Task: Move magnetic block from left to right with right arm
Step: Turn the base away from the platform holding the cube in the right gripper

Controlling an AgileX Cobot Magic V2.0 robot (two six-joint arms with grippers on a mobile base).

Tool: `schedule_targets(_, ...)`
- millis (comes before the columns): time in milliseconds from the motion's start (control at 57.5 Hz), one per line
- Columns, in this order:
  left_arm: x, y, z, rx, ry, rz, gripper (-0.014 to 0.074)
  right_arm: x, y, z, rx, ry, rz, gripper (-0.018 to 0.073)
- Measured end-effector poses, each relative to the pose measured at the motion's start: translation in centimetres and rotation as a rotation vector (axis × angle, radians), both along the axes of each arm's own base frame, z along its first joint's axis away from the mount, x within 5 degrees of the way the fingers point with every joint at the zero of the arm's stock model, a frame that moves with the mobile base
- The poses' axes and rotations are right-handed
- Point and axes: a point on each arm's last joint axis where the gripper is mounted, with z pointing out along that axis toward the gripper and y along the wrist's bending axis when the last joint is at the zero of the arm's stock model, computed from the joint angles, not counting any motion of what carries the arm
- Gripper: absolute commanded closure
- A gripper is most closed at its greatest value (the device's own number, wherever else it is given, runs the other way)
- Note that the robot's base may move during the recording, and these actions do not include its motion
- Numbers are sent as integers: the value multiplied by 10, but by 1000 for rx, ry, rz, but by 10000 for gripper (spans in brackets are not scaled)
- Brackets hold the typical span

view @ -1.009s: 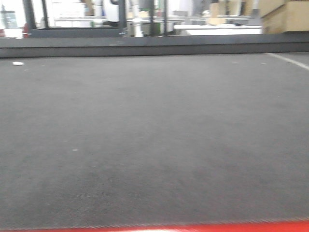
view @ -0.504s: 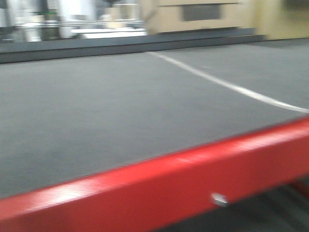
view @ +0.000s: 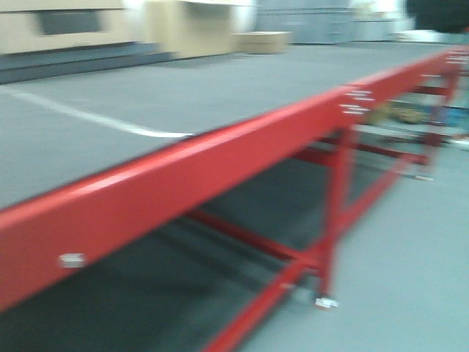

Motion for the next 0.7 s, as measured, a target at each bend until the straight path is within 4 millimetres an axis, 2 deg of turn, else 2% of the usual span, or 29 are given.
schedule_targets(696, 0, 0, 0, 0, 0, 0, 722, 0, 0, 0, 0, 0, 0, 440)
